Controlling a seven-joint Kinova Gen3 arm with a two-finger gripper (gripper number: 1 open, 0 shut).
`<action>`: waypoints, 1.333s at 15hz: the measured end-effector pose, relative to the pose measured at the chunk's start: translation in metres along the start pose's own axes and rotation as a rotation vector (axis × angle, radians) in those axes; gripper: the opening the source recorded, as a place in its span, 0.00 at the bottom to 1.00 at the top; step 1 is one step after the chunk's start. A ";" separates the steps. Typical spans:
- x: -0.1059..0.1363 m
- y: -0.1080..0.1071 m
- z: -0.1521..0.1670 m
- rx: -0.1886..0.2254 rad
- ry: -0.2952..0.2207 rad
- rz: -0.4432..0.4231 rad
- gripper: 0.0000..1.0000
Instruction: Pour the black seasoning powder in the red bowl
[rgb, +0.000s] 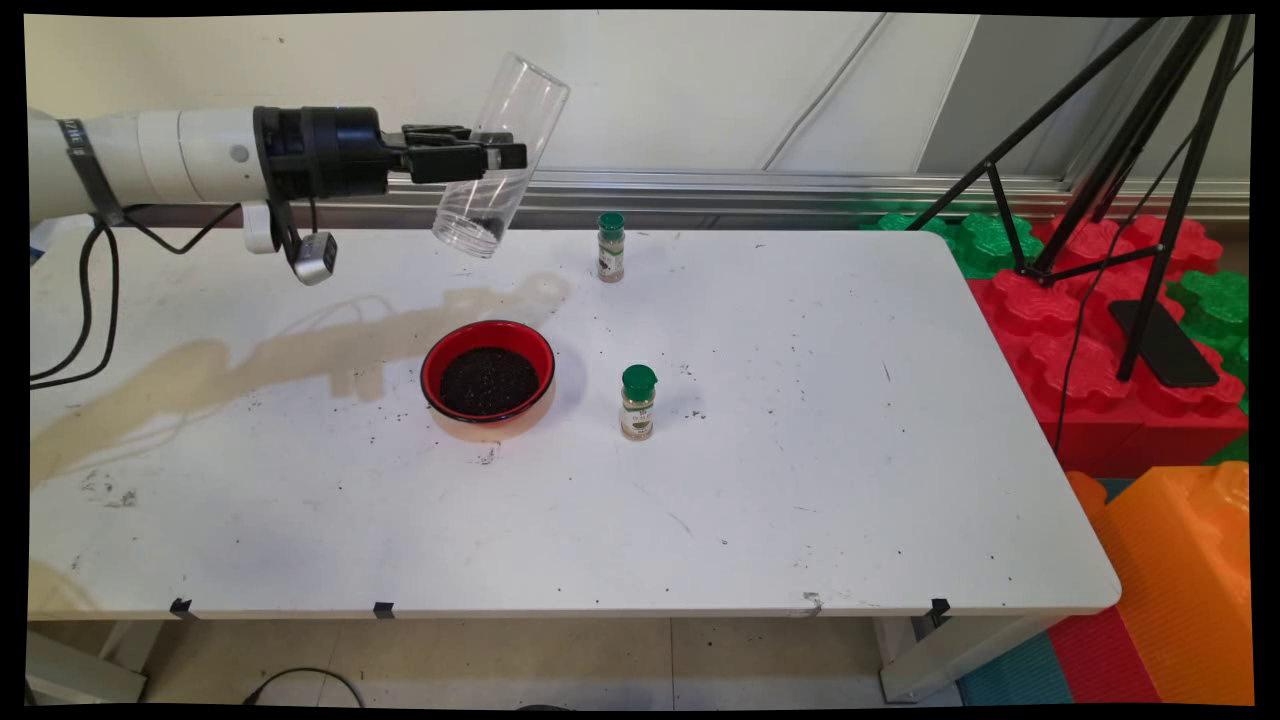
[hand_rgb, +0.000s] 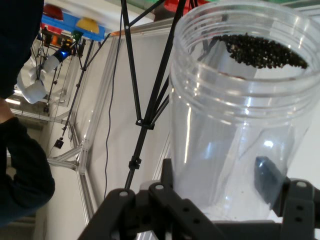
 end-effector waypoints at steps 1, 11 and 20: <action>0.000 0.000 0.000 0.000 -0.002 0.001 0.00; 0.002 -0.005 -0.004 0.004 -0.006 0.019 0.00; 0.012 -0.007 -0.010 0.014 0.032 0.006 0.00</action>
